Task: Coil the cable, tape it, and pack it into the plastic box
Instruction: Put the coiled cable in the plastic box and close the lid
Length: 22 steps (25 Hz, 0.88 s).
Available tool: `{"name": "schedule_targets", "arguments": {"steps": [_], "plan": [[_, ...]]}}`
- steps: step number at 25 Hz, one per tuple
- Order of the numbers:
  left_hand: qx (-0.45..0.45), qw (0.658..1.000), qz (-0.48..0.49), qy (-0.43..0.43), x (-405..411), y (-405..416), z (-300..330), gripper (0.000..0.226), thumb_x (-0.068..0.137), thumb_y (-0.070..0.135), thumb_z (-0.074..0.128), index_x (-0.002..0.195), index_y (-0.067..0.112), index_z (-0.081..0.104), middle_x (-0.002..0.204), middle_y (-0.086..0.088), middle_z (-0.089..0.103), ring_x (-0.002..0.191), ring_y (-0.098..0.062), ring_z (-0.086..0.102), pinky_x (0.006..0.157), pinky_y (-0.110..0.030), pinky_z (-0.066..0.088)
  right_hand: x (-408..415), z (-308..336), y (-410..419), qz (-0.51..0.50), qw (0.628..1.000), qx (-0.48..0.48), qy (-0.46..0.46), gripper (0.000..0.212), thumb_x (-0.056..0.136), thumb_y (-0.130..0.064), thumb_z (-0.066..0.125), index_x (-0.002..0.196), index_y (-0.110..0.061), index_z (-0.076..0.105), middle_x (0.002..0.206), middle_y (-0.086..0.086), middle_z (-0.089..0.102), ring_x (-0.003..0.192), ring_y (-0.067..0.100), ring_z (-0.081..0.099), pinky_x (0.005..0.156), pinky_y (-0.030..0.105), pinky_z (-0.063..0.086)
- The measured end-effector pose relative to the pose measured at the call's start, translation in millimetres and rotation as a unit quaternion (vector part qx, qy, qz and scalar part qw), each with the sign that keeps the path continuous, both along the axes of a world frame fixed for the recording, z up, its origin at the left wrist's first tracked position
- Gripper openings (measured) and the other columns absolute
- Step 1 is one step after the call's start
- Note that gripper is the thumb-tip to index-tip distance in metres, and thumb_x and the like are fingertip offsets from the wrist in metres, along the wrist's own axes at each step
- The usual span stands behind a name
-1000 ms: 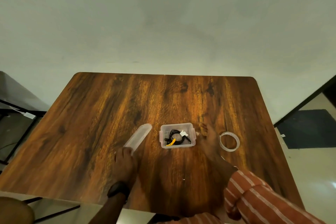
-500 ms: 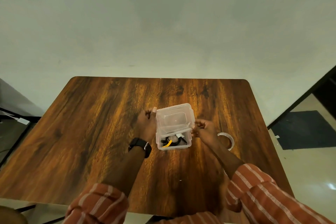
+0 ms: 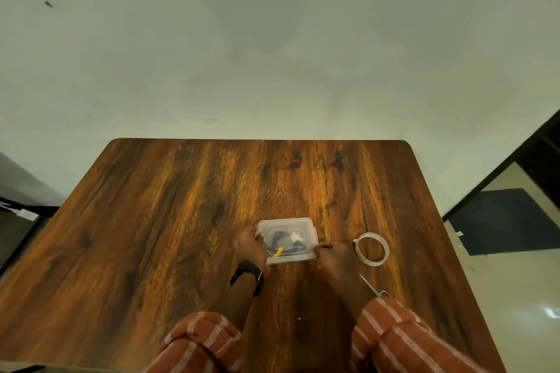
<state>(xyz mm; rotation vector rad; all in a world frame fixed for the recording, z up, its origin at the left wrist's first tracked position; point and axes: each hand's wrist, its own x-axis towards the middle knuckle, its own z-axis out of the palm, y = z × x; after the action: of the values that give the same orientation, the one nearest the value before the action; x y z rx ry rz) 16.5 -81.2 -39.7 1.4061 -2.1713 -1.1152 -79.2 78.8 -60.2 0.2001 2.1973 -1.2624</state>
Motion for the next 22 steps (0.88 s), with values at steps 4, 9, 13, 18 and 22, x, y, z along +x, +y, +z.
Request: {"name": "schedule_targets", "arguments": {"steps": [4,9,13,18,22], "plan": [[0.075,0.993,0.011,-0.092,0,-10,-7,0.031,0.100,0.030,0.054,0.106,0.004,0.069,0.110,-0.017,0.071,0.090,-0.027,0.064,0.085,-0.038,0.054,-5,-2,-8,-0.067,0.982,-0.075,-0.161,0.023,0.094,-0.015,0.063,0.115,-0.005,0.062,0.106,0.013,0.069,0.092,0.022,0.068,0.089,0.044,0.059],[0.165,0.984,0.014,-0.066,11,-11,-17,0.039,0.102,0.037,0.047,0.104,0.006,0.070,0.103,-0.014,0.071,0.094,-0.033,0.067,0.089,-0.046,0.055,-5,0,-4,-0.095,0.955,-0.133,-0.248,0.033,0.093,-0.009,0.062,0.126,-0.006,0.057,0.122,0.012,0.064,0.106,0.022,0.061,0.093,0.041,0.049],[0.207,0.978,0.030,-0.022,19,-13,-16,0.042,0.096,0.039,0.058,0.082,0.002,0.073,0.080,-0.014,0.074,0.075,-0.030,0.069,0.071,-0.039,0.056,3,4,-6,-0.109,0.979,-0.129,-0.112,0.031,0.087,-0.006,0.070,0.119,-0.008,0.067,0.111,0.009,0.070,0.092,0.019,0.065,0.072,0.028,0.055],[0.063,0.995,0.009,-0.082,18,-10,-8,0.034,0.097,0.025,0.060,0.069,0.007,0.068,0.065,-0.005,0.063,0.054,-0.010,0.050,0.048,-0.023,0.039,24,13,-6,0.002,0.989,0.006,0.146,0.029,0.090,-0.014,0.070,0.118,-0.009,0.071,0.111,0.006,0.074,0.095,0.019,0.067,0.079,0.026,0.056],[-0.004,0.987,-0.043,-0.156,12,-10,1,0.031,0.098,0.024,0.057,0.074,0.008,0.067,0.071,-0.007,0.064,0.062,-0.014,0.058,0.056,-0.026,0.051,23,12,-3,0.104,0.964,0.074,0.233,0.025,0.091,-0.023,0.068,0.113,-0.013,0.073,0.108,0.003,0.074,0.095,0.018,0.068,0.088,0.034,0.057]]}}
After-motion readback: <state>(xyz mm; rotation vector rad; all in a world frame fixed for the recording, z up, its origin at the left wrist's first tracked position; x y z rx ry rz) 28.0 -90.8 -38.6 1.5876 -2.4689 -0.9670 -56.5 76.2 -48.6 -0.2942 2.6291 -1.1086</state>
